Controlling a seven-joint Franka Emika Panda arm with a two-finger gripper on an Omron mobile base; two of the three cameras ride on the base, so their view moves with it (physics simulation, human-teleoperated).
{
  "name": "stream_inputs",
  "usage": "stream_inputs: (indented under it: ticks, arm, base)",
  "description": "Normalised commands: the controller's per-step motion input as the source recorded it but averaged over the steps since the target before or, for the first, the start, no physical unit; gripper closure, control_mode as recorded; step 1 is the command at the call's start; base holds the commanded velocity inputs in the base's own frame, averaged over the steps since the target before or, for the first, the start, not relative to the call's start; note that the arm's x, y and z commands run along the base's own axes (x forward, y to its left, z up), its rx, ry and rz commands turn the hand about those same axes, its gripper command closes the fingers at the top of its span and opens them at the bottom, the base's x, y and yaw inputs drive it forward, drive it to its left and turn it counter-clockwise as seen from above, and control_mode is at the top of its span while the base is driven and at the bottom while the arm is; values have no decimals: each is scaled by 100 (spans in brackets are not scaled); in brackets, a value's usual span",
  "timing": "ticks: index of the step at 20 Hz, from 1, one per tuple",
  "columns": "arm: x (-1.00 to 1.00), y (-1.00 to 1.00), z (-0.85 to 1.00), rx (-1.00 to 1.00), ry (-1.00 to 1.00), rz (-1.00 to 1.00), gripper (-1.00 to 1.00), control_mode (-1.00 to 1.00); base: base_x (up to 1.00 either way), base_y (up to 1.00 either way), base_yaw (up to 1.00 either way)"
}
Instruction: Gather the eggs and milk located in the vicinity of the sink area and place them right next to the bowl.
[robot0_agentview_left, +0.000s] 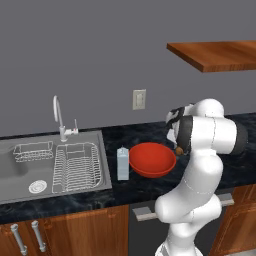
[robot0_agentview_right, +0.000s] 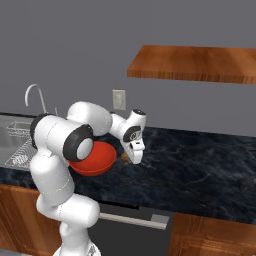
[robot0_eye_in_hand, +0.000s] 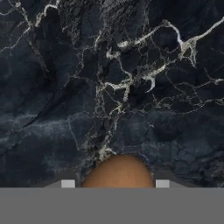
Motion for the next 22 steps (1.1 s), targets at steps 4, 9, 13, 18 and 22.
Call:
stream_inputs:
  ticks: [4, 9, 13, 18, 22]
  arm:
    - [0, 0, 4, 0, 6, -9, 100, -100]
    - [0, 0, 0, 0, 2, -12, 100, -100]
    - [0, 0, 0, 0, 0, -10, 100, -100]
    - [-18, 0, 0, 0, 1, -8, 100, -100]
    - [-26, 6, 0, 0, 0, -6, 100, -100]
  base:
    - [0, 0, 0]
    - [0, 0, 0]
    - [0, 0, 0]
    - [0, 0, 0]
    - [0, 0, 0]
